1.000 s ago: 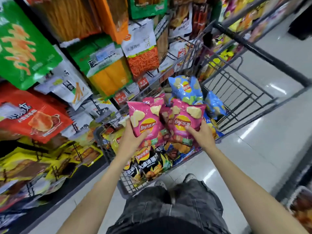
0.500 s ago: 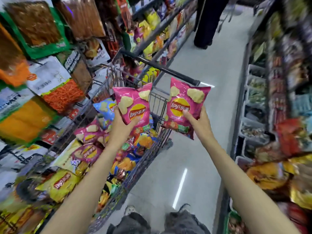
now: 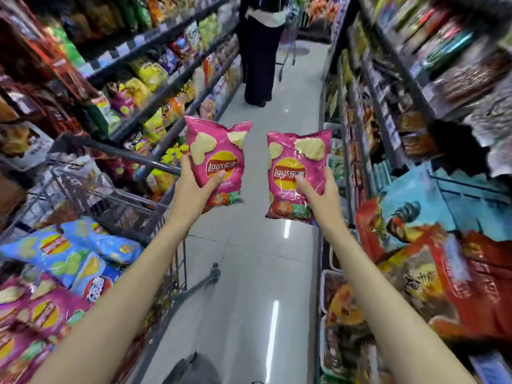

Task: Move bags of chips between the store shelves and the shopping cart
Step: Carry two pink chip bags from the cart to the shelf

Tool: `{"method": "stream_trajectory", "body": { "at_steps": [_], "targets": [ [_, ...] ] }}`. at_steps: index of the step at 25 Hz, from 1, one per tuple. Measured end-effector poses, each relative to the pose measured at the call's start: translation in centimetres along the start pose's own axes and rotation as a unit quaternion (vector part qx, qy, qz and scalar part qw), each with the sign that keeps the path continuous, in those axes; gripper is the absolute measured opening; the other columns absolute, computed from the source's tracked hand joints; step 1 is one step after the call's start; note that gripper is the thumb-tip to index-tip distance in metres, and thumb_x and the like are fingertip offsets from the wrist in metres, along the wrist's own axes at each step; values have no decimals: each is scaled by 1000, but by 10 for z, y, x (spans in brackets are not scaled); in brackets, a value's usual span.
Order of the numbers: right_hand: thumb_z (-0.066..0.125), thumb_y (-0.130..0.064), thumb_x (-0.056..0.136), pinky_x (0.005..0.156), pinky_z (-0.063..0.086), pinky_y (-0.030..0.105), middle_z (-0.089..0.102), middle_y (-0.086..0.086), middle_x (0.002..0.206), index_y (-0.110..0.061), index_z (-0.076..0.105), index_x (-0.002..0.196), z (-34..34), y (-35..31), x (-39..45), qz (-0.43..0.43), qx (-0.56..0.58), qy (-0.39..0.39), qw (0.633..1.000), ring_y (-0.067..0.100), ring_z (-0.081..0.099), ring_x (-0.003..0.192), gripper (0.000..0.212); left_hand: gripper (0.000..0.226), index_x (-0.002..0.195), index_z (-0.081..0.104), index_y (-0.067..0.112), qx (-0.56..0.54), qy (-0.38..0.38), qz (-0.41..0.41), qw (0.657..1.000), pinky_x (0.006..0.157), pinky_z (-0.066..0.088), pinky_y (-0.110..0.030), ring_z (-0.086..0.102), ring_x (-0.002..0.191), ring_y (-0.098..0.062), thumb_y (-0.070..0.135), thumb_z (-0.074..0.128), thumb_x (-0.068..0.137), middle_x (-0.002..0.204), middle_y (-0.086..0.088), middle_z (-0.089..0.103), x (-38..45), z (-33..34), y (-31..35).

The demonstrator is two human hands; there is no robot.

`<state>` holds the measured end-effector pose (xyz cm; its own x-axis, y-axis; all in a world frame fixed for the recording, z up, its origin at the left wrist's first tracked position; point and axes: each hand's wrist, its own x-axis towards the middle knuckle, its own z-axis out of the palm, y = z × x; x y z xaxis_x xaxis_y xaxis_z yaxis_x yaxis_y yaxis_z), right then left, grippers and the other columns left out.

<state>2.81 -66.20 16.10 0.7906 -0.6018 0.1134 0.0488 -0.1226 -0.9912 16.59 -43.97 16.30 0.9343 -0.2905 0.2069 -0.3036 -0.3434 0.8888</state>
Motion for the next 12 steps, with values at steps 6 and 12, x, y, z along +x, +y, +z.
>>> {"method": "stream_trajectory", "body": {
  "at_steps": [6, 12],
  "targets": [
    [68, -37, 91, 86, 60, 40, 69, -5, 115, -30, 52, 124, -7, -30, 104, -34, 38, 12, 999, 12, 71, 98, 37, 56, 132, 42, 26, -25, -5, 76, 997, 87, 48, -21, 61, 97, 6, 41, 72, 87, 109, 21, 59, 117, 35, 46],
    [65, -39, 93, 85, 60, 40, 68, -5, 116, -28, 51, 127, 23, -73, 259, -93, 46, 14, 994, 12, 70, 99, 39, 59, 135, 43, 23, -59, 23, 145, 987, 82, 49, -10, 61, 98, 11, 44, 71, 87, 116, 14, 62, 284, 53, 87]
  ]
}}
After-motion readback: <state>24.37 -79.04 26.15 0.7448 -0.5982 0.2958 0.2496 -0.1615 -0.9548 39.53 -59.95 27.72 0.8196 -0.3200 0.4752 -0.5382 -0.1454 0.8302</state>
